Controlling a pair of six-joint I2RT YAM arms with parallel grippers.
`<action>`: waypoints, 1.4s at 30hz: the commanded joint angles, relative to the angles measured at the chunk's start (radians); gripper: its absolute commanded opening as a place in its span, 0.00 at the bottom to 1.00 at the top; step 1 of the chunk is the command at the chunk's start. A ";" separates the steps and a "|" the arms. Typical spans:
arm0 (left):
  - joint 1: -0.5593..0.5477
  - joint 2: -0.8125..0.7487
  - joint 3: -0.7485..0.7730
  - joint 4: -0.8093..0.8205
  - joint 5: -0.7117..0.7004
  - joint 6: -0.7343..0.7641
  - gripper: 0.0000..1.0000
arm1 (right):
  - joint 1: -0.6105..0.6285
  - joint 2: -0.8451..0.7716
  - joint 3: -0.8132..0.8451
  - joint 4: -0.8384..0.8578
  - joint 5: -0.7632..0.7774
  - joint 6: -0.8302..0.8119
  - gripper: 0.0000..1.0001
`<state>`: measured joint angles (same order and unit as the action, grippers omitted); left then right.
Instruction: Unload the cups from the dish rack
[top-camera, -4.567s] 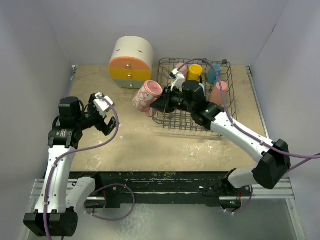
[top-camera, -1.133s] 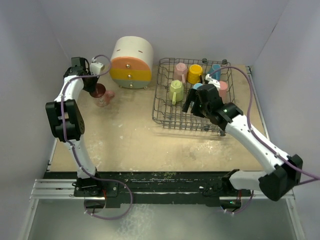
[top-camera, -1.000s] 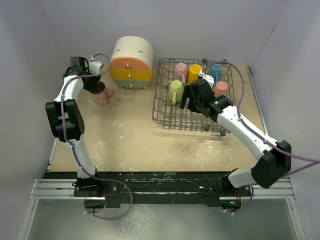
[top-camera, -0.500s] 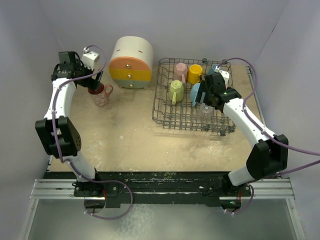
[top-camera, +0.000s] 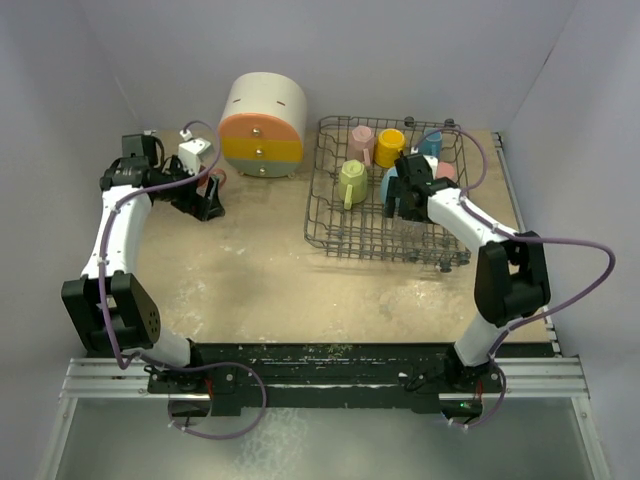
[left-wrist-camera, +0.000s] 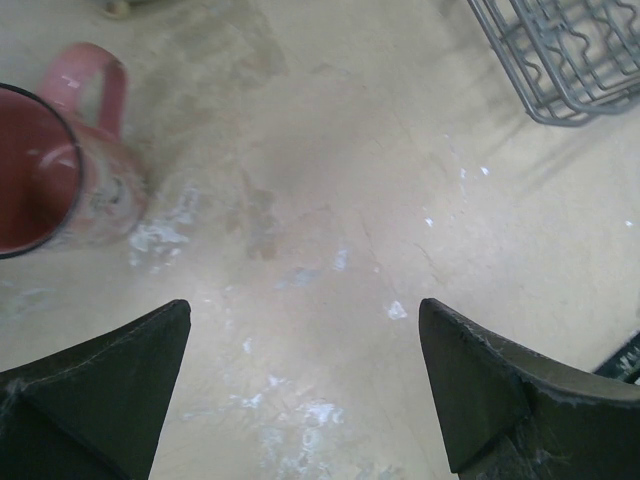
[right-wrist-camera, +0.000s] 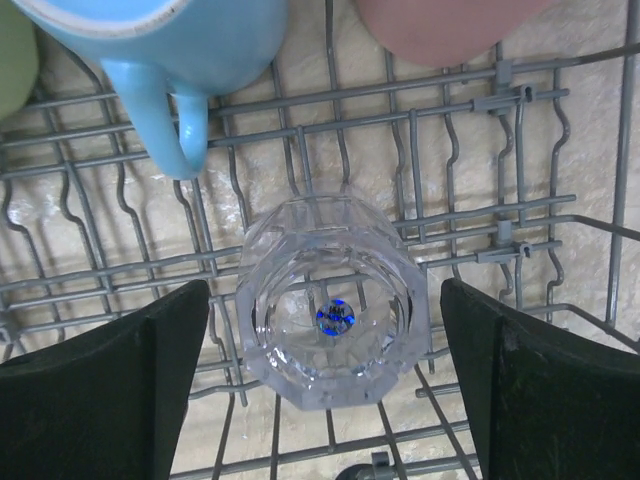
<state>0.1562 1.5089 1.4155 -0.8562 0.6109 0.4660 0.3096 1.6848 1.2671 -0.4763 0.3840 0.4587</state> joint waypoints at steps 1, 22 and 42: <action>-0.003 -0.052 -0.051 -0.007 0.099 0.040 0.97 | 0.001 0.028 0.021 0.023 0.009 -0.019 0.97; -0.003 -0.140 -0.110 0.034 0.149 0.008 0.99 | 0.002 -0.088 -0.001 -0.007 0.033 0.001 0.31; -0.001 -0.188 -0.132 0.094 0.320 0.023 0.99 | 0.270 -0.296 0.211 -0.070 -0.156 0.148 0.12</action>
<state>0.1547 1.3800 1.2770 -0.8055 0.8436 0.4820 0.5236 1.4181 1.4178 -0.5755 0.3401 0.5243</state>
